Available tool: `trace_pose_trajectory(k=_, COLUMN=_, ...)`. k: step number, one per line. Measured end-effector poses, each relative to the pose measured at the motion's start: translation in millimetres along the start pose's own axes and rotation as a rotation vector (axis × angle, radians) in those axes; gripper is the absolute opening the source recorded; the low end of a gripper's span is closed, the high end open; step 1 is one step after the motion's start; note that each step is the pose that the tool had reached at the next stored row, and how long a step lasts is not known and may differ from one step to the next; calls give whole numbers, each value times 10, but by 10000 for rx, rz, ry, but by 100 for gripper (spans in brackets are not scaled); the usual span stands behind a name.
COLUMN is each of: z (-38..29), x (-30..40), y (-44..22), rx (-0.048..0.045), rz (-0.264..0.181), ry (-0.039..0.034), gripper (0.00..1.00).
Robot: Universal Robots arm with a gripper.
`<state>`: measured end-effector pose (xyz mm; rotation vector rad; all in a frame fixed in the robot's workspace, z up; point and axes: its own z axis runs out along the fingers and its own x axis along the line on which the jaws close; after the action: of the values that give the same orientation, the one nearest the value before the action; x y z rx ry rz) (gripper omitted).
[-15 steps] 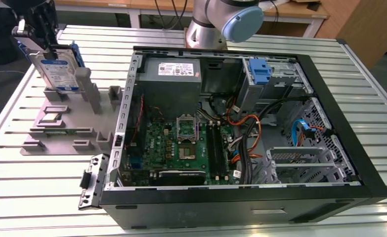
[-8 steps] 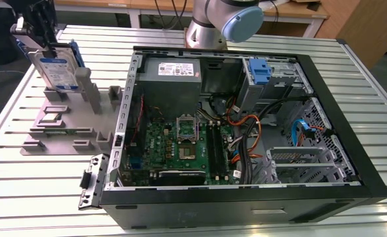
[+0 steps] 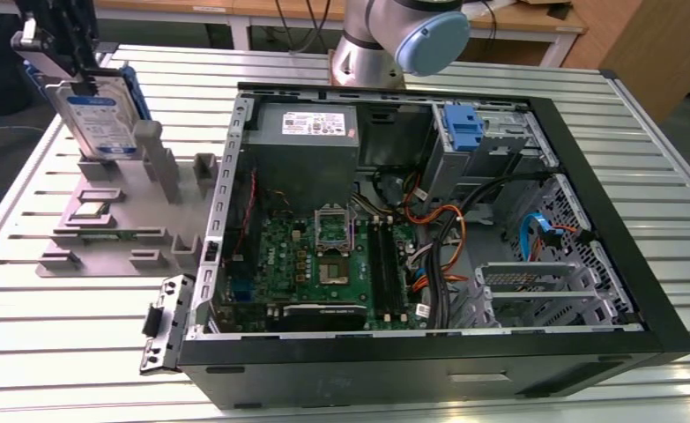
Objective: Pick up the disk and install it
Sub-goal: 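Pick up the disk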
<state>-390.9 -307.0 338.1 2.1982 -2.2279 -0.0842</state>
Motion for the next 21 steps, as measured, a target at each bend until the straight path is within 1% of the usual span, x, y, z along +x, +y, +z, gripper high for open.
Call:
trace_pose_trajectory(k=5, z=-75, x=-2, y=3, rx=0, rz=0, ry=0, gripper=35)
trace_pose_trajectory(k=15, z=-250, x=-8, y=11, rx=0, rz=0, ry=0, gripper=35)
trace_pose_trajectory(k=18, z=-286, x=-9, y=13, rx=0, rz=0, ry=0, gripper=35)
trace_pose_trajectory(k=21, z=-288, x=-9, y=13, rx=2, rz=0, ry=-1, gripper=35)
